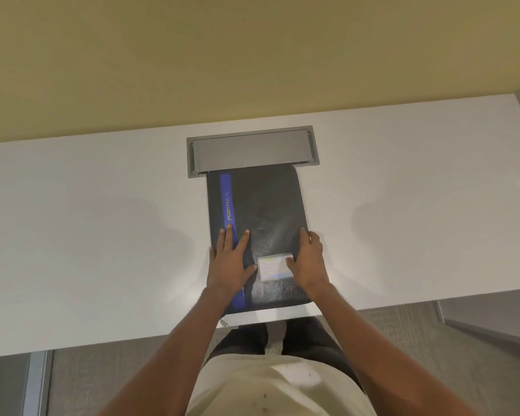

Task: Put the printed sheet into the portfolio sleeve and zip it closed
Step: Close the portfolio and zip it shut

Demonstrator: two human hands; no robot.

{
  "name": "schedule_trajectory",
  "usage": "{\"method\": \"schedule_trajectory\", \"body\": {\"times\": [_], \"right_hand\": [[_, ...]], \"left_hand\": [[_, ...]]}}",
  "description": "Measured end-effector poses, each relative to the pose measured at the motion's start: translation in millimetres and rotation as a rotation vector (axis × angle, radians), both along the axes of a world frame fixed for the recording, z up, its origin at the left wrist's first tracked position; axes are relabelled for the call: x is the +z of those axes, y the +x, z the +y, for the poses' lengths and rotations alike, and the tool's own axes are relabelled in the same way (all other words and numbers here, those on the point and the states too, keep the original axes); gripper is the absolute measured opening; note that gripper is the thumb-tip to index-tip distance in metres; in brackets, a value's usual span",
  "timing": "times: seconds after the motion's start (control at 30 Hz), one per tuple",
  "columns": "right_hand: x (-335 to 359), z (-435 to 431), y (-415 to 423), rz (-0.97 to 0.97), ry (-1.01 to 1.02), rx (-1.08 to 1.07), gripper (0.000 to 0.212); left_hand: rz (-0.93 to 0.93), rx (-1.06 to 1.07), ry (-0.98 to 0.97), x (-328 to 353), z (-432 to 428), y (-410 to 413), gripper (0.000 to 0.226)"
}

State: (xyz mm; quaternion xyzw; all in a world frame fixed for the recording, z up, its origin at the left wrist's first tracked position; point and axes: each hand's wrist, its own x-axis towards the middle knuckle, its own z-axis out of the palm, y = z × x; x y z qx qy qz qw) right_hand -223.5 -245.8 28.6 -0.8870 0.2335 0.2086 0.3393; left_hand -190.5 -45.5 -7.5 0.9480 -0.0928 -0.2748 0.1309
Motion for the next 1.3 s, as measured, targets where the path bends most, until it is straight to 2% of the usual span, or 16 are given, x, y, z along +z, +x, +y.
{"method": "schedule_trajectory", "body": {"times": [0.27,0.5,0.6,0.7,0.87,0.97,1.07,1.13,1.2,1.3], "right_hand": [[-32,-4,-12,0.082,-0.288,0.244,0.078],[-37,-6,-9,0.119,-0.362,0.308,0.080],[-36,-1,-13,0.049,-0.329,0.249,0.077],[-32,15,-21,-0.051,-0.194,0.173,0.079],[-26,51,-44,-0.108,-0.071,0.254,0.086],[-20,70,-58,-0.150,-0.042,0.357,0.073],[-16,82,-68,-0.206,-0.018,0.481,0.039],[-14,89,-72,-0.178,-0.003,0.517,0.016],[-13,97,-76,-0.128,-0.012,0.555,0.013],[-15,108,-82,-0.032,-0.059,0.610,0.019]], "left_hand": [[0.017,-0.035,0.105,-4,-11,-1,0.092],[0.003,-0.026,0.027,-1,-7,-4,0.086],[-0.005,-0.011,-0.042,2,4,-8,0.081],[-0.014,0.023,-0.111,3,20,-16,0.078],[-0.020,0.130,-0.237,6,46,-39,0.075],[-0.020,0.197,-0.276,7,62,-57,0.071],[-0.029,0.226,-0.285,8,77,-77,0.066],[-0.038,0.240,-0.302,8,84,-91,0.059],[-0.039,0.272,-0.305,7,90,-104,0.046],[-0.014,0.295,-0.269,4,96,-119,0.030]]}}
